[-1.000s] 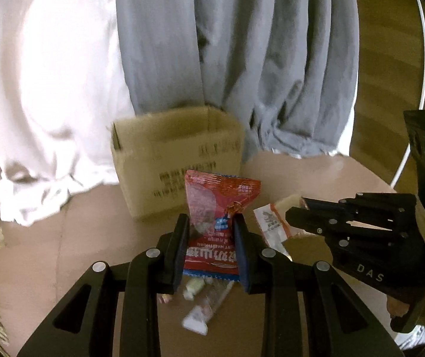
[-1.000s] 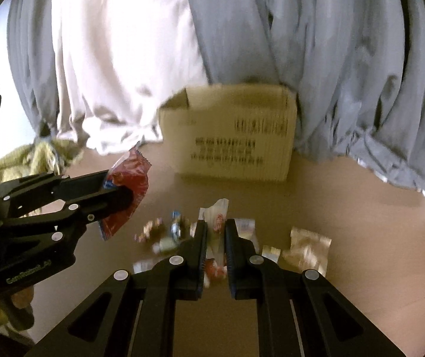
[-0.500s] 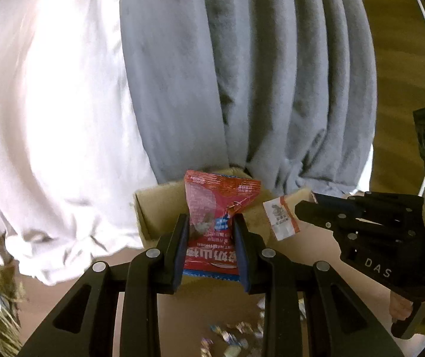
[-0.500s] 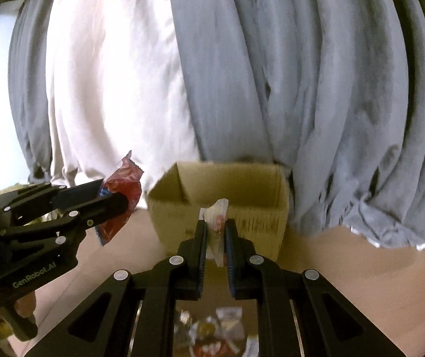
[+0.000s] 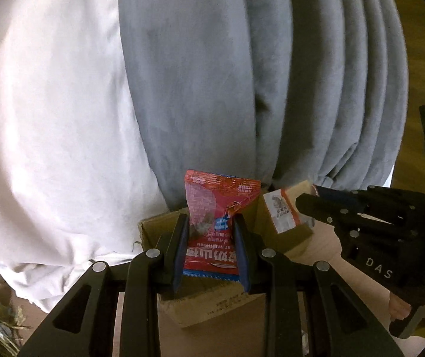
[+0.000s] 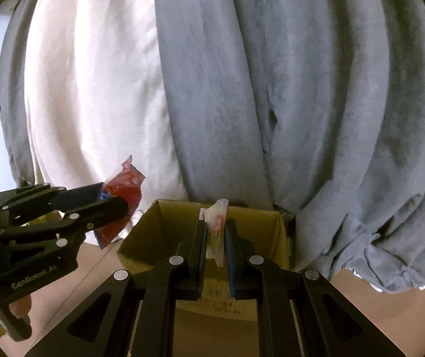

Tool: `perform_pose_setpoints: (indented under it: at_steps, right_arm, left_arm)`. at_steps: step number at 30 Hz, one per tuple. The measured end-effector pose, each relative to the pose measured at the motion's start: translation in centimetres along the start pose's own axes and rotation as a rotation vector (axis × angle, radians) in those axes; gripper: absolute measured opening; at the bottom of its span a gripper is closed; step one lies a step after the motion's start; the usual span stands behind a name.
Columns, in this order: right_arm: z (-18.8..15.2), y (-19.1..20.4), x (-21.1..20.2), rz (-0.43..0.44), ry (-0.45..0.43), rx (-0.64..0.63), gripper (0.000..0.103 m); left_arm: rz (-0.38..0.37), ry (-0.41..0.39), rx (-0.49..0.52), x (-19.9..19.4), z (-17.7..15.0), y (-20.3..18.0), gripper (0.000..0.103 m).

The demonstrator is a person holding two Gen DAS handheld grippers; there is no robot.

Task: Organize snacks
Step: 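Carry both snacks over the cardboard box and open both tools to drop them, then move both tools back to the snack pile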

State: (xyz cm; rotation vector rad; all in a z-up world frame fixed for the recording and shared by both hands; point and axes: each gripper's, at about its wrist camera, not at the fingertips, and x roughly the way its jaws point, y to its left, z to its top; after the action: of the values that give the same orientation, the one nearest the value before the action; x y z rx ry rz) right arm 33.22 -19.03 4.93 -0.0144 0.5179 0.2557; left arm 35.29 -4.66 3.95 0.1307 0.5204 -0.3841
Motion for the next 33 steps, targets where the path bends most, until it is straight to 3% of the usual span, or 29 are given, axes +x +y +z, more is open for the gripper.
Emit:
perform_pose_setpoints:
  at_steps: [6,7,8,9,11,13,19,27,33]
  right_arm:
    - [0.4,-1.1,3.8,0.015,0.061,0.031,0.013]
    - [0.4,-1.3,4.5,0.016,0.076,0.036,0.013]
    - [0.3,-1.4,5.0,0.010,0.083,0.037,0.014]
    - [0.2,-1.4,5.2,0.006,0.084,0.037,0.015]
    - [0.1,-1.6,6.0,-0.016,0.105,0.044,0.036]
    - [-0.3,-1.8,6.0,-0.033,0.106,0.055,0.042]
    - [-1.2,-1.1,3.7,-0.065,0.103,0.068,0.042]
    - [-2.7,0.6,-1.4,-0.055,0.081,0.100,0.042]
    - [-4.4,1.3,-4.2,-0.052,0.075,0.131,0.042]
  left_arm:
    - [-0.027,0.080,-0.041,4.1,0.5,1.3,0.032]
    - [-0.021,0.096,-0.043,4.7,0.5,1.5,0.042]
    - [-0.010,0.105,-0.045,5.1,0.5,1.6,0.061]
    - [0.006,0.108,-0.050,5.3,0.5,1.7,0.068]
    - [0.019,0.098,-0.054,5.2,0.4,1.9,0.069]
    - [0.034,0.092,-0.041,4.6,0.1,1.7,0.069]
    - [0.047,0.043,-0.015,0.8,-0.8,1.0,0.078]
    - [0.038,-0.038,0.005,-4.7,-2.4,-0.4,0.078]
    - [0.027,-0.050,0.032,-7.6,-4.7,-1.8,0.078]
